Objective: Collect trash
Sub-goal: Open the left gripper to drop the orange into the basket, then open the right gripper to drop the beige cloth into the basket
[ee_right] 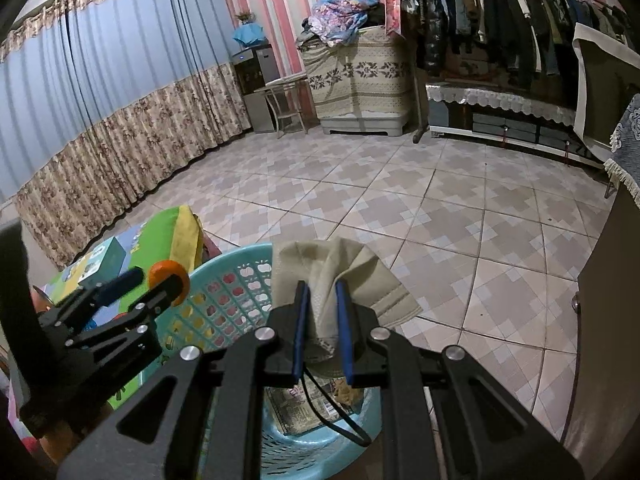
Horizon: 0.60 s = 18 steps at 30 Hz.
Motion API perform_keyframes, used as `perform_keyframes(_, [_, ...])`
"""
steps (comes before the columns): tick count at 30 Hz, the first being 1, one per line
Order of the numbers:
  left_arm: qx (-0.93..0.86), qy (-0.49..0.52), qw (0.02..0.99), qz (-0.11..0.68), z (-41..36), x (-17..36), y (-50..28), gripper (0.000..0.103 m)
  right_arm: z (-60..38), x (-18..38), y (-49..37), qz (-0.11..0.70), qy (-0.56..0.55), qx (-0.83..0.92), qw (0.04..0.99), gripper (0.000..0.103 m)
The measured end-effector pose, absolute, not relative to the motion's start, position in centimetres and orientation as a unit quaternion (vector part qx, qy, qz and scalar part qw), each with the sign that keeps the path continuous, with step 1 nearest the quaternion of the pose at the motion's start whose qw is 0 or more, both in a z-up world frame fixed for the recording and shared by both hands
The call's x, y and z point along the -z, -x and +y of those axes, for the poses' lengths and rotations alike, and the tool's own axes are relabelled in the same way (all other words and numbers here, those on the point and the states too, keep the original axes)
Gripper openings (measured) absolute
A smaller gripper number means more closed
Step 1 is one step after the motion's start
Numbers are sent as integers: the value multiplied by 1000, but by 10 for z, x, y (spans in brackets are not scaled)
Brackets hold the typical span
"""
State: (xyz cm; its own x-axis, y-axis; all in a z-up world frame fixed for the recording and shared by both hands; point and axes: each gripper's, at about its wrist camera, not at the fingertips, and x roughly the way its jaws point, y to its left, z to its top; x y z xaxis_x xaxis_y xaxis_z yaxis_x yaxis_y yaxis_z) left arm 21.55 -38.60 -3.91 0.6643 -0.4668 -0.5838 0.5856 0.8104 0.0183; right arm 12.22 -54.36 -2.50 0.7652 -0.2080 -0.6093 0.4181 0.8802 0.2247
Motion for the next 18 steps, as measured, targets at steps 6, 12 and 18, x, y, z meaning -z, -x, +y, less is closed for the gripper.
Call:
perform_keyframes(6, [275, -101, 915, 278, -373, 28, -216, 76, -537, 27, -127, 301, -172, 165, 924, 15])
perform_keyframes(12, [251, -95, 925, 269, -350, 19, -216, 83, -522, 29, -133, 302, -164, 156, 926, 15])
perform_keyframes(18, [226, -84, 935, 261, -324, 11, -219, 90, -504, 31, -147, 309, -155, 141, 928, 15])
